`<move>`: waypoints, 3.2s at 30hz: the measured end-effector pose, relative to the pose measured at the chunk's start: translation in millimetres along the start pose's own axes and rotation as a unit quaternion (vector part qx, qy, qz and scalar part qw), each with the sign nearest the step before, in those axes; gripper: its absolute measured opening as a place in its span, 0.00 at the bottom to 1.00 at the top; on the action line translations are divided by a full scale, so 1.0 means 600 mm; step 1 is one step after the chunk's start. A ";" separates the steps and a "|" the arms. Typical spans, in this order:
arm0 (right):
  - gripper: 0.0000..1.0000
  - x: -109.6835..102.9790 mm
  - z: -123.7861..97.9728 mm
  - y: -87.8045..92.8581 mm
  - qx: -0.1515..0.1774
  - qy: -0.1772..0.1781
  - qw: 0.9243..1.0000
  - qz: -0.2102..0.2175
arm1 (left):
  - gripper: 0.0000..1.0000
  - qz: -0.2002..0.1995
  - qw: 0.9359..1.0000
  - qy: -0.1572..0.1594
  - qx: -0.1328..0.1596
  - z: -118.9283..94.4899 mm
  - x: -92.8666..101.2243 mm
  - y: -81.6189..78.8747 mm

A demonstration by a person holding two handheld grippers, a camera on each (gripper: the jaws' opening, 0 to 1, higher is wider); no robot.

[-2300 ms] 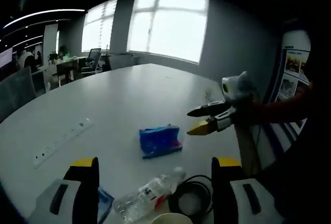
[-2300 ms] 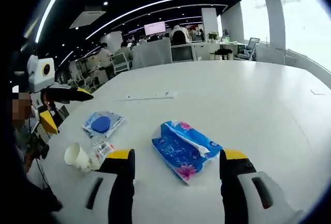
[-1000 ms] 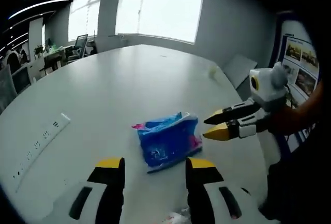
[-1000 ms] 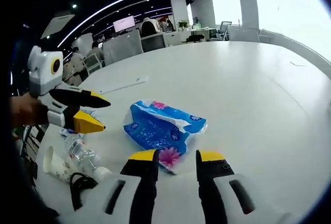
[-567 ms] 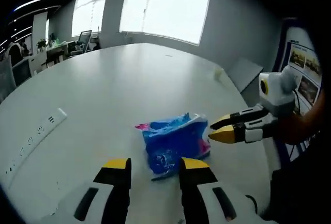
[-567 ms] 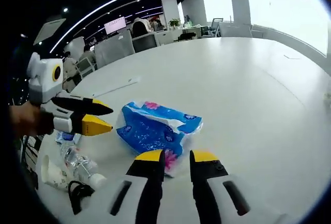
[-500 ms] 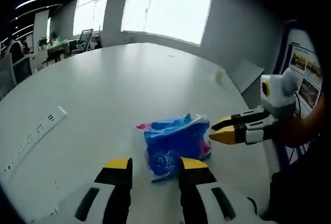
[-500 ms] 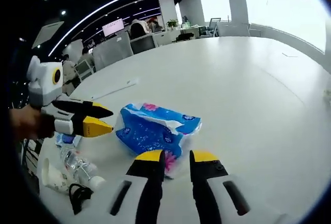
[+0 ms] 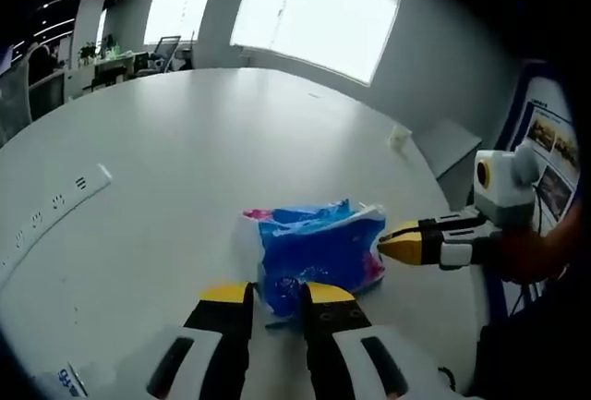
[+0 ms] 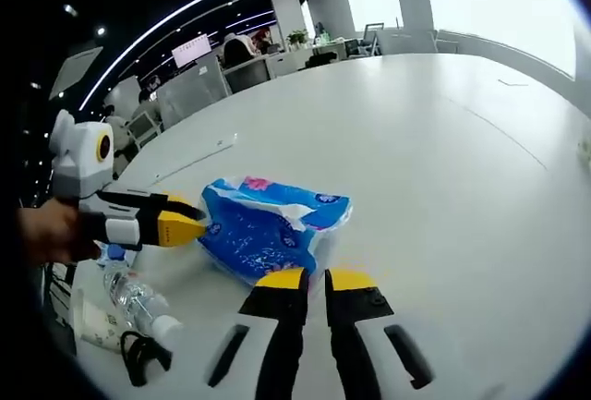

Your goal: Arrange the tabletop items into an orderly group along one side of the table until the central work area is clear of visible clutter.

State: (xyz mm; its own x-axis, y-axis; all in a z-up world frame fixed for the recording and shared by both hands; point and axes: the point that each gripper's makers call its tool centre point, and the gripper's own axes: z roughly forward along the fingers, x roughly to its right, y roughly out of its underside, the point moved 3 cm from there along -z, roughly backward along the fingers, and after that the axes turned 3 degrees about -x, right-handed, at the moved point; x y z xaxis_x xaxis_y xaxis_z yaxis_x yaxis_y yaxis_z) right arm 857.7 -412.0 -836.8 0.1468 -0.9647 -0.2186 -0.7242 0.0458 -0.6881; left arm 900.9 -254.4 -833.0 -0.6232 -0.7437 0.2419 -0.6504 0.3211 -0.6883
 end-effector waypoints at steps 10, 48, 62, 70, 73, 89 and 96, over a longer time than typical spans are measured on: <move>0.01 0.003 0.004 0.002 -0.003 0.001 1.000 0.006 | 0.01 -0.005 1.000 0.002 -0.003 0.001 -0.009 0.008; 0.00 -0.007 -0.016 -0.067 0.037 -0.010 0.998 -0.055 | 0.00 -0.013 0.997 -0.037 0.060 -0.062 0.016 -0.028; 0.00 -0.014 0.003 -0.128 0.035 -0.046 0.990 -0.126 | 0.00 -0.050 0.992 -0.075 0.088 -0.081 0.032 -0.027; 0.00 -0.032 0.027 -0.139 0.029 -0.077 0.981 -0.175 | 0.00 -0.102 0.982 -0.126 0.099 -0.087 0.021 -0.015; 0.00 -0.038 0.032 -0.143 0.028 -0.084 0.977 -0.192 | 0.00 -0.109 0.980 -0.136 0.099 -0.087 0.019 -0.013; 0.00 -0.043 0.082 -0.129 0.006 -0.094 0.966 -0.239 | 0.01 -0.153 0.971 -0.173 0.061 -0.051 -0.010 0.022; 0.00 -0.045 0.100 -0.130 0.008 -0.090 0.964 -0.249 | 0.01 -0.142 0.971 -0.182 0.063 -0.046 -0.024 0.019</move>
State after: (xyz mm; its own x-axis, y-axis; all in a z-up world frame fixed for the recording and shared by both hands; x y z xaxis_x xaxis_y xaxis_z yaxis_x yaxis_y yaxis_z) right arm 950.5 -374.1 -818.9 0.5898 -0.8071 0.0270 -0.5226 -0.4069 -0.7493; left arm 890.2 -223.9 -825.4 -0.2159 -0.9572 0.1926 -0.7009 0.0146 -0.7131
